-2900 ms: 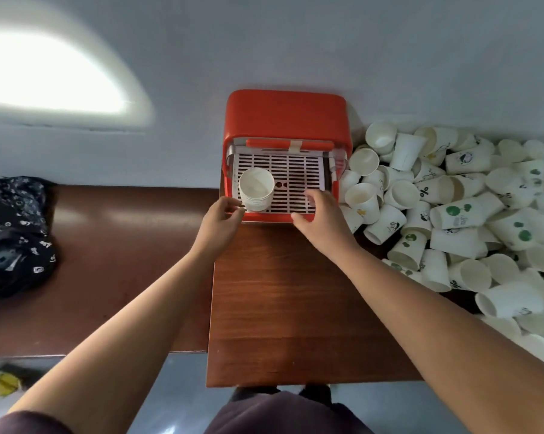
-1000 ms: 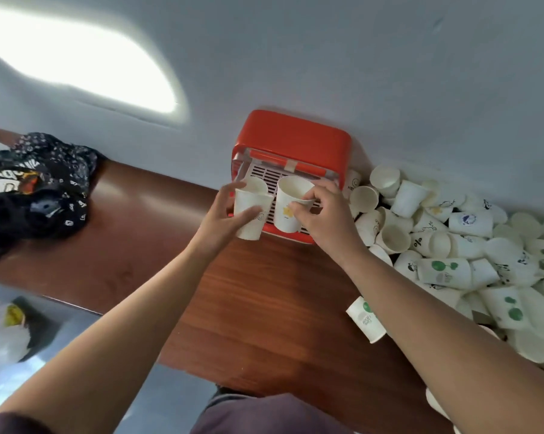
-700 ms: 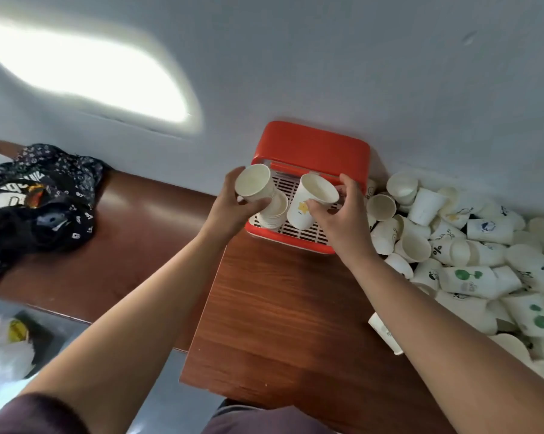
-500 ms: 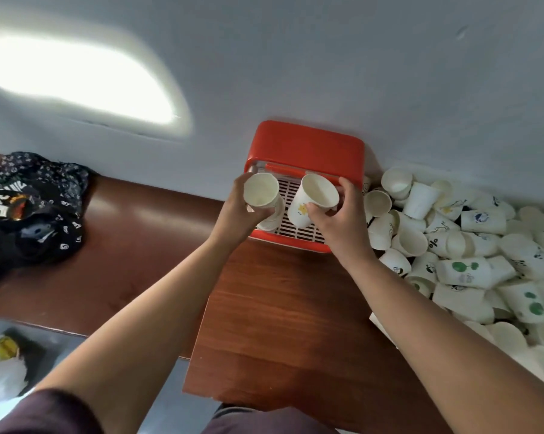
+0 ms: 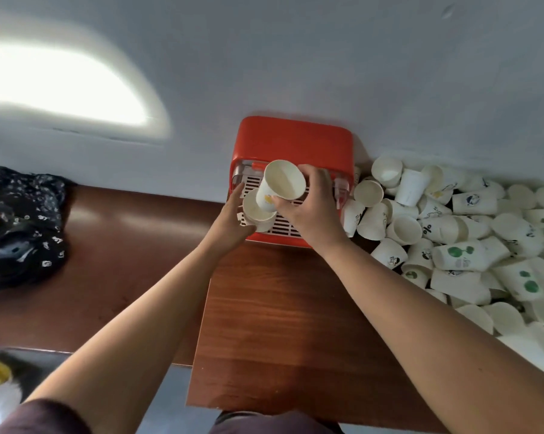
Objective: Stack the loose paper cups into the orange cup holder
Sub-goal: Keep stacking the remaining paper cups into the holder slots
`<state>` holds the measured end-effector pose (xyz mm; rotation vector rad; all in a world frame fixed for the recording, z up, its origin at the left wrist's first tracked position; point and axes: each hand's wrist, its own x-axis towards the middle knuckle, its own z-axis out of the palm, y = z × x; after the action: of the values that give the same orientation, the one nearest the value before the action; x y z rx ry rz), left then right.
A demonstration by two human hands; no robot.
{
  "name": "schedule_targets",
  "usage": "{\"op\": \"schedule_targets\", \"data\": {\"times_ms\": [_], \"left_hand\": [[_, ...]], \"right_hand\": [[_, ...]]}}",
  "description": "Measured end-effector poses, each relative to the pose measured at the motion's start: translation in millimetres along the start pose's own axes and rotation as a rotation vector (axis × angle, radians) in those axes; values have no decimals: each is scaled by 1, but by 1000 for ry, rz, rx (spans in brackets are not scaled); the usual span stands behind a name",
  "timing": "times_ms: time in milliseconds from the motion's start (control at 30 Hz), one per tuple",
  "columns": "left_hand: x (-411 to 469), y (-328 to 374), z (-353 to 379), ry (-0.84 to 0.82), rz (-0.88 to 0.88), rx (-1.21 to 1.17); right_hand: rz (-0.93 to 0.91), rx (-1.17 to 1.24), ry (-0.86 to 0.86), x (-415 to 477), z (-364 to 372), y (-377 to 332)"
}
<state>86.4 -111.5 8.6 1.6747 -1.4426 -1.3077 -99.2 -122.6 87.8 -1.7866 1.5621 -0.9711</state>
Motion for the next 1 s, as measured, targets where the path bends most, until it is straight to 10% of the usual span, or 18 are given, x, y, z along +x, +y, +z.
{"op": "schedule_targets", "data": {"times_ms": [233,667,1000], "left_hand": [[-11,-6,-11,50,-147,-393],[-5,-18,-12,44,-118,-301],[13,-24,-8,39,-91,-209]], "right_hand": [[-99,-183,-37,0,29,-7],[166,-132,-408,-11,41,18],[352,108,-321,9,63,50]]}}
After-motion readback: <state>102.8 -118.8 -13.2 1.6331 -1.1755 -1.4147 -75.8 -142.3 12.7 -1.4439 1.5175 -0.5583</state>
